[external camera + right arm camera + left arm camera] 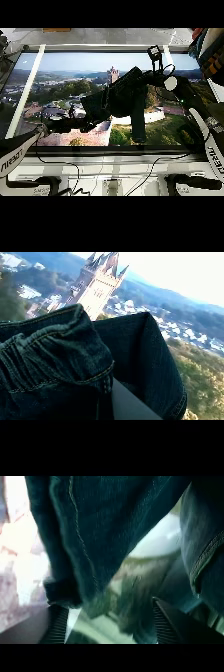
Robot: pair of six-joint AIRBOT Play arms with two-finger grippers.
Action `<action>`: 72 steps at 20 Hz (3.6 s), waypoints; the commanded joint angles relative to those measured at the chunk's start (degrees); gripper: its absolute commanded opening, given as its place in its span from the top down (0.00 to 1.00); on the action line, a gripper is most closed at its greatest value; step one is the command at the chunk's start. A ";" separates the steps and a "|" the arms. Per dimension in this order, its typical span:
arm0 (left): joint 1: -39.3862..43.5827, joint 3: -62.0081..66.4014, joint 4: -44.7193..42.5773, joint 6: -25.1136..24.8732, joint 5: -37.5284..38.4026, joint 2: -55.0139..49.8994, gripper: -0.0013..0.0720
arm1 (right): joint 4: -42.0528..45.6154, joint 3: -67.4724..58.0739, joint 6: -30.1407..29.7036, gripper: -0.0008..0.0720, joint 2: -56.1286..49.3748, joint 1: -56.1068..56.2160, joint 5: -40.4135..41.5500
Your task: Fold the clothes and pants, and hang the long-sleeved shirts on hangers.
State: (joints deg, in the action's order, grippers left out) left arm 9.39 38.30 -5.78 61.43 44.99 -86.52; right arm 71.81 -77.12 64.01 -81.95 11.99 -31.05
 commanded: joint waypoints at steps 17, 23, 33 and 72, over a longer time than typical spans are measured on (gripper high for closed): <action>3.65 6.56 1.53 -1.11 -9.84 -2.43 0.94 | -0.11 -0.09 -0.02 0.94 0.09 -0.04 0.22; -11.37 15.41 -2.27 -6.99 2.75 4.70 0.94 | 0.46 -0.13 -0.02 0.94 2.56 -0.20 3.30; -35.85 18.43 -67.34 3.76 6.58 37.00 0.94 | 0.46 -0.24 -0.20 0.94 3.19 -0.15 -4.22; -39.47 15.39 -71.97 3.80 4.31 23.96 0.94 | 1.27 3.72 -5.07 0.83 1.99 -37.70 -53.35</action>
State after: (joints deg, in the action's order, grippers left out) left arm -30.04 53.71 -77.76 65.17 49.30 -62.54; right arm 73.47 -75.77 67.70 -80.29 -22.55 -73.60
